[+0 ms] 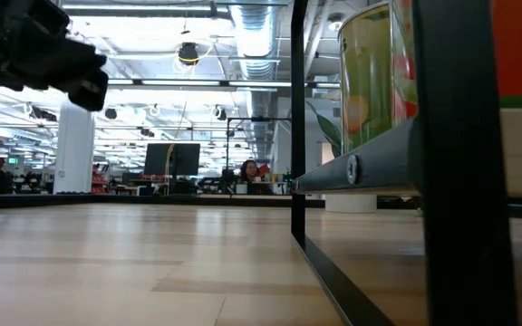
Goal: Pick and place cans onto a shelf
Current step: Return to Home Position
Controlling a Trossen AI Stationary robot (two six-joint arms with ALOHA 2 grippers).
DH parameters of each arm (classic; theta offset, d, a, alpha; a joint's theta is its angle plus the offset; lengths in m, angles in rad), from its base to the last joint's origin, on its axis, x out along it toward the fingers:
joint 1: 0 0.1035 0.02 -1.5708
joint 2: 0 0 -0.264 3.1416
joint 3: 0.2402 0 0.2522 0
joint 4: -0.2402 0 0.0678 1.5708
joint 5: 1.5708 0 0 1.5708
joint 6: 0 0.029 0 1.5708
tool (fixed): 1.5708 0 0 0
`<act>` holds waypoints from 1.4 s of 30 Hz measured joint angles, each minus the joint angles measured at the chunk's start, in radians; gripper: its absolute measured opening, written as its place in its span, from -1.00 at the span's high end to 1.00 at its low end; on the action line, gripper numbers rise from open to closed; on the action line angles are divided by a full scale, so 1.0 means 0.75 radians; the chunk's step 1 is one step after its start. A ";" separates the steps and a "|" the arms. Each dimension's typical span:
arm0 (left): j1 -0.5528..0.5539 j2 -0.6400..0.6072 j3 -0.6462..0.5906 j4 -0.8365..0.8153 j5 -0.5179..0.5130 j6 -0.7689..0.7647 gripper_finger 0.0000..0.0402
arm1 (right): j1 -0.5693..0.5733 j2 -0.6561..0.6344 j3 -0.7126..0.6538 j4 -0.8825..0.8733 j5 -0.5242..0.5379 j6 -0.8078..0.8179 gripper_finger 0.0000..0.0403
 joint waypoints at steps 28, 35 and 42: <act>0.001 -0.100 -0.003 -0.216 -0.167 -0.025 0.69 | -0.004 0.009 0.000 -0.295 -0.001 0.026 0.54; 0.001 -0.100 -0.003 -0.229 -0.237 -0.025 0.69 | -0.004 0.009 0.000 -0.306 -0.002 0.026 0.54; 0.001 -0.100 -0.003 -0.236 -0.270 -0.024 0.69 | -0.004 0.009 0.000 -0.306 -0.002 0.026 0.54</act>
